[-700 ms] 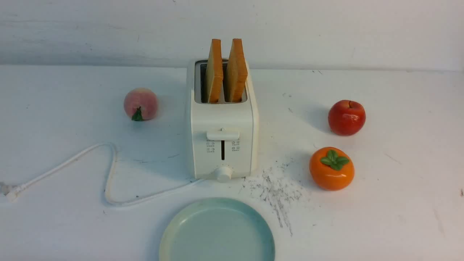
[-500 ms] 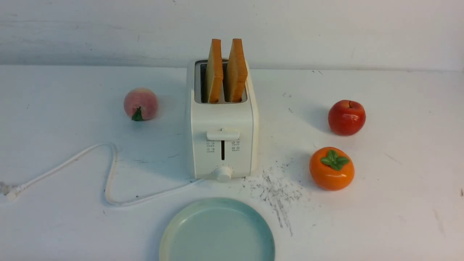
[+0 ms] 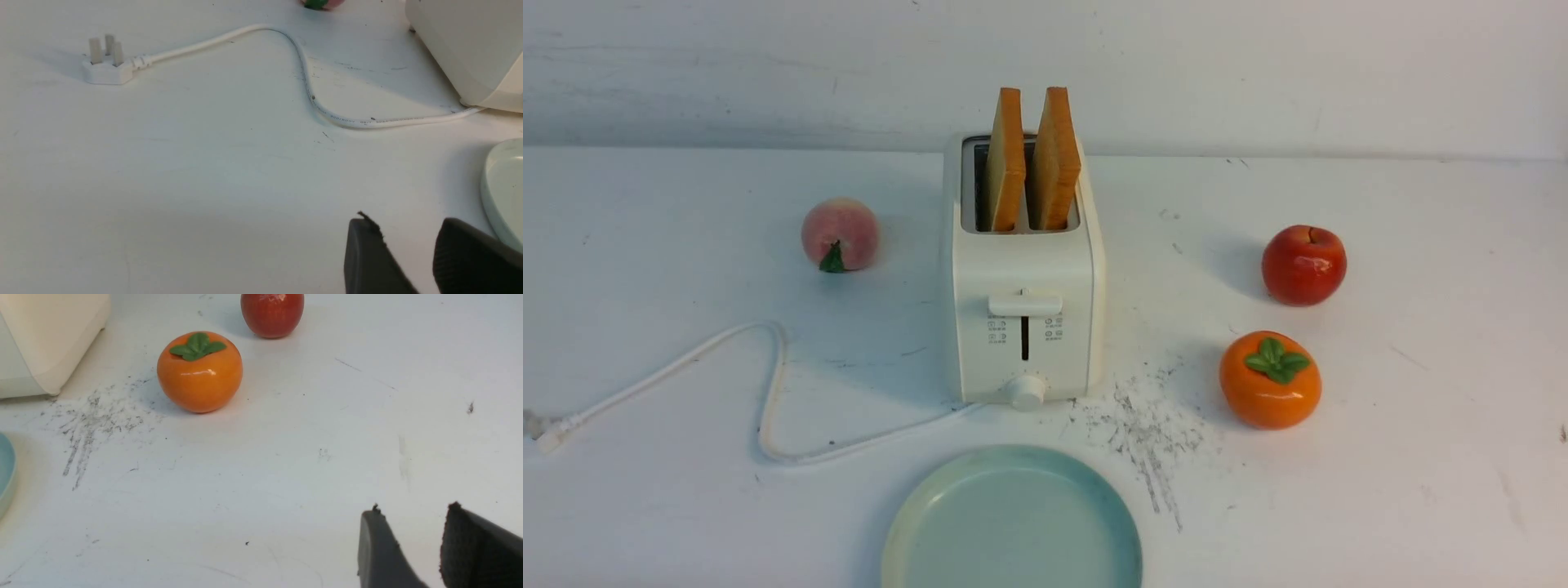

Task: Take toasted bread from bread machine on white table place on plate.
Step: 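Reach for a toast slice standing in the toaster with the left gripper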

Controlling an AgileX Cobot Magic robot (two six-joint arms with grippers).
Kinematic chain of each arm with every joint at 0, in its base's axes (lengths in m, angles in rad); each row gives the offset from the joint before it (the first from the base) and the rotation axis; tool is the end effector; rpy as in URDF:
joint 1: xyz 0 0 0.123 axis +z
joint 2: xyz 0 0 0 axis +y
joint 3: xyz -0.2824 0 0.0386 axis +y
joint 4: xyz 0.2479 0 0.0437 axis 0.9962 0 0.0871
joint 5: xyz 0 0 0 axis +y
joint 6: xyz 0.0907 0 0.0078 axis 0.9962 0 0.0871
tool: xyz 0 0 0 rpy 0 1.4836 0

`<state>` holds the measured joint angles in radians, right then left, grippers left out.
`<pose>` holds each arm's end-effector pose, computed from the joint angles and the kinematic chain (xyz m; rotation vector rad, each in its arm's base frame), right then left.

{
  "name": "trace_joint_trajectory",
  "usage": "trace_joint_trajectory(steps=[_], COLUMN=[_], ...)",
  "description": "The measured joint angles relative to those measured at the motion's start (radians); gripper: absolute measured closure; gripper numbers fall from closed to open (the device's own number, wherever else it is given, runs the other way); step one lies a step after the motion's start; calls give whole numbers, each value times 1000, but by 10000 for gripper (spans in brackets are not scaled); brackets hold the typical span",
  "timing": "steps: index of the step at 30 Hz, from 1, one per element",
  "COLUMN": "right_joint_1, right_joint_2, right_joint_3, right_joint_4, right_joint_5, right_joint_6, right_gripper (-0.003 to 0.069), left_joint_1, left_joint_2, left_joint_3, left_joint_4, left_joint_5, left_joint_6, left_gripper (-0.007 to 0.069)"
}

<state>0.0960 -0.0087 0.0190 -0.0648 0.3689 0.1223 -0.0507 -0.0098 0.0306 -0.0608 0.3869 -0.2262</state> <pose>0.0527 0.0029 0.1740 -0.0156 1.8629 0.0876 0.0522 -0.0047 0.1686 -0.2039 1.8872 -0.2488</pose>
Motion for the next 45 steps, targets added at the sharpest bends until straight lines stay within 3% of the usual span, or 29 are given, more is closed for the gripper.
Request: trace_joint_trajectory(steps=[8, 13, 17, 20, 23, 24, 29, 33, 36, 38, 41, 45], right_joint_1=[0, 0, 0, 0, 0, 0, 0, 0, 0, 0, 0, 0], right_joint_2=[0, 0, 0, 0, 0, 0, 0, 0, 0, 0, 0, 0], right_joint_3=[0, 0, 0, 0, 1, 5, 5, 5, 5, 5, 5, -38], right_joint_4=[0, 0, 0, 18, 125, 234, 472, 569, 589, 594, 604, 594], right_joint_5=[0, 0, 0, -1, -27, -57, -157, -202, -221, -237, -305, -310], right_joint_6=[0, 0, 0, 6, 54, 102, 193, 201, 195, 194, 193, 178], right_gripper=[419, 419, 419, 419, 419, 419, 419, 419, 419, 419, 422, 451], left_joint_1=[0, 0, 0, 0, 0, 0, 0, 0, 0, 0, 0, 0], left_joint_2=[0, 0, 0, 0, 0, 0, 0, 0, 0, 0, 0, 9], left_joint_3=[0, 0, 0, 0, 0, 0, 0, 0, 0, -22, -97, -256], left_joint_4=[7, -126, -301, -350, -409, -443, -513, -557, -565, -560, -507, -398], left_joint_5=[-62, -182, -276, -306, -349, -362, -439, -575, -715, -749, -725, -585], left_joint_6=[1, -80, -150, -157, -166, -169, -176, -177, -177, -177, -167, -131], left_gripper=[386, 386, 386, 386, 386, 386, 386, 398, 466, 557, 638, 638])
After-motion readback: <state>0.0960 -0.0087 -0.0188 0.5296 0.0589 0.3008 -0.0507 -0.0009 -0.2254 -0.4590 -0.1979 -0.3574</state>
